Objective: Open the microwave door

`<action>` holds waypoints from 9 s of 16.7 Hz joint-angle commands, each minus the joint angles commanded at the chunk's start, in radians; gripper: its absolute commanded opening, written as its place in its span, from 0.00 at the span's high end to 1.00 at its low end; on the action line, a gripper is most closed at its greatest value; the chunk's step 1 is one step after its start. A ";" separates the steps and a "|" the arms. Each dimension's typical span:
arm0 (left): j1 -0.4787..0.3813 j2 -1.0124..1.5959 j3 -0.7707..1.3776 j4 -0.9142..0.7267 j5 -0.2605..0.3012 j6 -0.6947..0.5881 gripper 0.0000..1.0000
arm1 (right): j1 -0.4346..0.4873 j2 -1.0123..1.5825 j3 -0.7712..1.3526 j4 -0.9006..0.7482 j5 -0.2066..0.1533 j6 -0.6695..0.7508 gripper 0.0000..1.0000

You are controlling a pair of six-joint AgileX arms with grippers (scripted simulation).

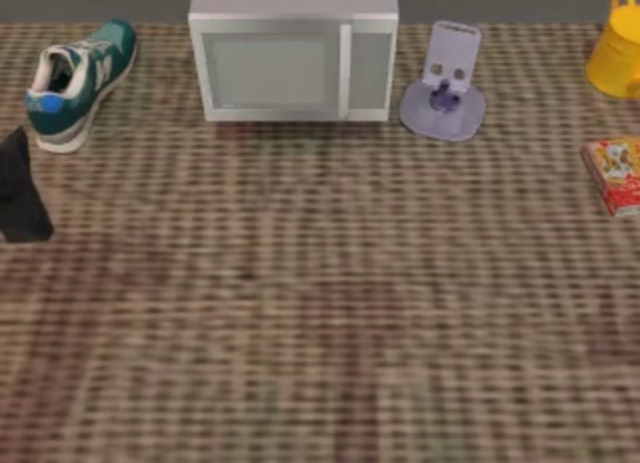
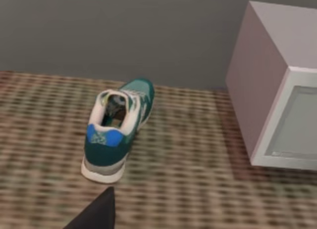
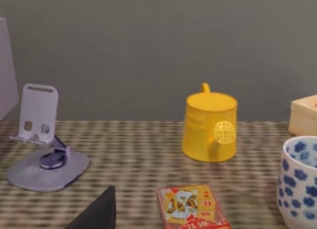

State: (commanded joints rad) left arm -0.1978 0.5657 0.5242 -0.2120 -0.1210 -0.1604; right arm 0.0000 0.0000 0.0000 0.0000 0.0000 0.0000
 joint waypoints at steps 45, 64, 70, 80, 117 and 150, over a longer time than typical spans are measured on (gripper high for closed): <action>-0.423 1.811 1.497 -0.382 -0.253 -0.358 0.68 | 0.000 0.000 0.000 0.000 0.000 0.000 0.00; -0.457 1.725 1.355 -0.337 -0.265 -0.380 1.00 | 0.000 0.000 0.000 0.000 0.000 0.000 0.00; -0.456 1.709 1.323 -0.321 -0.274 -0.387 1.00 | 0.000 0.000 0.000 0.000 0.000 0.000 0.00; -0.456 1.709 1.323 -0.321 -0.274 -0.387 1.00 | 0.000 0.000 0.000 0.000 0.000 0.000 0.00; -0.452 1.664 1.246 -0.271 -0.244 -0.341 1.00 | 0.000 0.000 0.000 0.000 0.000 0.000 0.00; -0.447 1.624 1.177 -0.227 -0.213 -0.296 1.00 | 0.000 0.000 0.000 0.000 0.000 0.000 0.00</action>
State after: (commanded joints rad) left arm -0.6449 2.1893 1.7011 -0.4388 -0.3339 -0.4561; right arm 0.0000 0.0000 0.0000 0.0000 0.0000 0.0000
